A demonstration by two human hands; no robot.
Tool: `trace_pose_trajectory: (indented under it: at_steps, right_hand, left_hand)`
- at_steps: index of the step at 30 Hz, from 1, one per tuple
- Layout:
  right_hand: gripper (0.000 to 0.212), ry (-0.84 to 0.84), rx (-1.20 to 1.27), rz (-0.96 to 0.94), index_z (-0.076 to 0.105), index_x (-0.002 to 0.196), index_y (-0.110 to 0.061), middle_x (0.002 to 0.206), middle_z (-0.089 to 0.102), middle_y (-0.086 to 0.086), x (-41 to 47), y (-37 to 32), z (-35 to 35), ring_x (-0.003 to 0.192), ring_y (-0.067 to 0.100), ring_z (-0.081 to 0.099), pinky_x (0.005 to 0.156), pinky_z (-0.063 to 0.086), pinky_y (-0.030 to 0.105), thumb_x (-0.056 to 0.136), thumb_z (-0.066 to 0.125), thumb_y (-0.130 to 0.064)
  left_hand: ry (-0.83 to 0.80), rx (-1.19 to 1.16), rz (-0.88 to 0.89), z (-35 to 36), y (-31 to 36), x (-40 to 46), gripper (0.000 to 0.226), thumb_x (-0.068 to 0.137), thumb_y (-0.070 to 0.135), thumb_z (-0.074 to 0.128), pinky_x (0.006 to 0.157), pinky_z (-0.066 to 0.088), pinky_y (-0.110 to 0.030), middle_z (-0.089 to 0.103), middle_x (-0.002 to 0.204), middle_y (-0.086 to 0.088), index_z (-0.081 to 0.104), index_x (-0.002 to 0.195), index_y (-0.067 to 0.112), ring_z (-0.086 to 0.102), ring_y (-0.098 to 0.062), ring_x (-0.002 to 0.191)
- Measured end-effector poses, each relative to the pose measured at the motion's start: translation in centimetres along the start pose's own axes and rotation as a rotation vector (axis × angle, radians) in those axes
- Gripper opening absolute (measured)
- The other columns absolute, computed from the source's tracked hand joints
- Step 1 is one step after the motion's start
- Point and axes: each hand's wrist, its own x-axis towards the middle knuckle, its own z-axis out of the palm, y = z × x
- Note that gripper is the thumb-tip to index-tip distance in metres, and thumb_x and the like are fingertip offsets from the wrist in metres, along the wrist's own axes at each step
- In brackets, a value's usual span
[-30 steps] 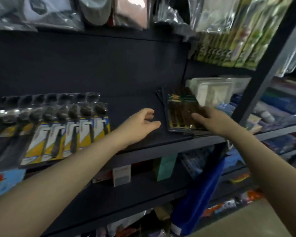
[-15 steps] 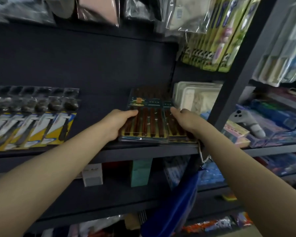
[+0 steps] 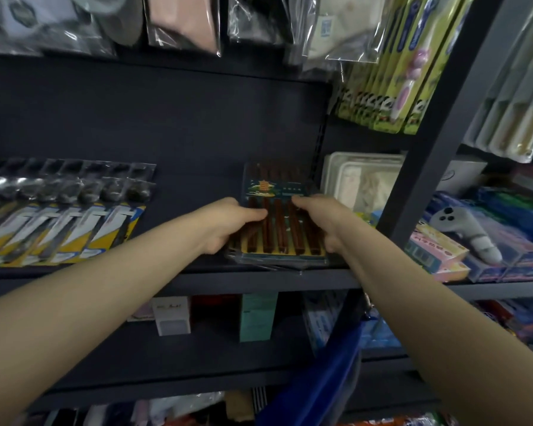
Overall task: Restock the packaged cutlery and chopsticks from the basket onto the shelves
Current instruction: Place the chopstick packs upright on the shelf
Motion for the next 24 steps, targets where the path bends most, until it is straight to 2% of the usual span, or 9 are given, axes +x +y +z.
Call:
trace_pose_trajectory:
  at_steps: [5, 7, 10, 13, 14, 16, 18, 20, 24]
  right_hand:
    - [0.033, 0.02, -0.081, -0.116, 0.054, 0.124, -0.01, 0.111, 0.066, 0.014, -1.5, 2.0, -1.0, 0.093, 0.03, 0.065, 0.08, 0.057, 0.042, 0.092, 0.056, -0.017]
    - [0.043, 0.016, -0.103, -0.153, 0.05, 0.129, -0.012, 0.115, 0.065, 0.011, -2.8, 3.1, -1.6, 0.1, 0.028, 0.064, 0.091, 0.053, 0.044, 0.089, 0.06, -0.021]
    - [0.061, -0.021, -0.053, -0.159, 0.046, 0.135, -0.027, 0.125, 0.06, 0.005, -4.7, 4.7, -2.8, 0.107, 0.025, 0.063, 0.097, 0.05, 0.045, 0.079, 0.07, -0.032]
    - [0.059, -0.046, -0.052, -0.205, 0.045, 0.134, -0.033, 0.123, 0.061, -0.002, -6.8, 6.2, -2.7, 0.106, 0.019, 0.063, 0.095, 0.051, 0.041, 0.08, 0.069, -0.034]
    - [0.059, -0.045, -0.057, -0.225, 0.043, 0.136, -0.031, 0.123, 0.06, -0.004, -7.2, 6.8, -2.3, 0.105, 0.014, 0.062, 0.092, 0.052, 0.035, 0.082, 0.068, -0.033]
    - [0.064, -0.002, -0.066, -0.262, 0.037, 0.139, -0.025, 0.121, 0.056, -0.007, -7.9, 7.9, -1.6, 0.099, 0.004, 0.058, 0.079, 0.049, 0.021, 0.082, 0.067, -0.032]
    - [0.072, 0.039, -0.045, -0.274, 0.032, 0.141, -0.021, 0.119, 0.054, -0.005, -8.1, 8.3, -1.1, 0.093, -0.001, 0.055, 0.069, 0.044, 0.016, 0.08, 0.069, -0.033]
    - [0.078, 0.043, 0.011, -0.268, 0.029, 0.143, -0.017, 0.115, 0.058, -0.005, -8.0, 8.2, -1.1, 0.09, -0.001, 0.057, 0.066, 0.047, 0.016, 0.078, 0.071, -0.031]
    - [0.086, 0.036, -0.029, -0.344, 0.024, 0.146, -0.019, 0.115, 0.057, -0.012, -8.6, 7.9, -1.1, 0.094, 0.0, 0.06, 0.072, 0.051, 0.017, 0.077, 0.073, -0.03]
  left_hand:
    - [0.001, 0.026, 0.003, 0.9, -0.4, -2.2, 0.025, 0.081, 0.017, 0.066, 0.08, 0.055, -0.036, 0.067, 0.104, -0.013, 0.058, 0.103, 0.008, 0.065, -0.024, 0.09]
    - [-0.039, 0.075, 0.054, 1.3, -1.4, -4.3, 0.011, 0.084, 0.021, 0.063, 0.074, 0.054, -0.023, 0.068, 0.1, -0.002, 0.058, 0.094, 0.023, 0.065, -0.01, 0.085]
    - [-0.006, 0.185, 0.14, 1.7, -3.2, -8.3, 0.021, 0.081, 0.039, 0.061, 0.061, 0.039, 0.004, 0.049, 0.09, 0.032, 0.042, 0.087, 0.046, 0.046, 0.023, 0.07]
    - [0.099, 0.324, 0.206, 1.8, -5.9, -10.4, 0.085, 0.063, 0.063, 0.053, 0.104, 0.03, -0.017, 0.028, 0.13, 0.029, 0.018, 0.138, 0.042, 0.029, 0.012, 0.119]
    - [0.137, 0.336, 0.189, 1.9, -7.0, -10.8, 0.094, 0.062, 0.063, 0.051, 0.108, 0.025, -0.023, 0.021, 0.134, 0.027, 0.007, 0.142, 0.039, 0.021, 0.008, 0.125]
    - [0.188, 0.176, 0.239, 2.7, -8.3, -11.7, 0.082, 0.073, 0.052, 0.054, 0.098, 0.033, -0.01, 0.026, 0.134, 0.032, 0.009, 0.141, 0.04, 0.03, 0.022, 0.116]
    - [0.243, -0.103, 0.246, 3.7, -9.4, -11.6, 0.067, 0.081, 0.032, 0.059, 0.068, 0.043, 0.001, 0.038, 0.119, 0.033, 0.021, 0.136, 0.041, 0.046, 0.031, 0.086]
    - [0.272, -0.32, 0.216, 4.3, -9.6, -11.2, 0.068, 0.073, 0.031, 0.065, 0.062, 0.048, -0.005, 0.046, 0.118, 0.022, 0.029, 0.13, 0.037, 0.056, 0.021, 0.084]
    - [0.101, -0.514, 0.022, 3.0, -8.7, -10.7, 0.089, 0.05, 0.037, 0.082, 0.087, 0.052, -0.04, 0.062, 0.118, -0.01, 0.045, 0.126, 0.008, 0.063, -0.024, 0.104]
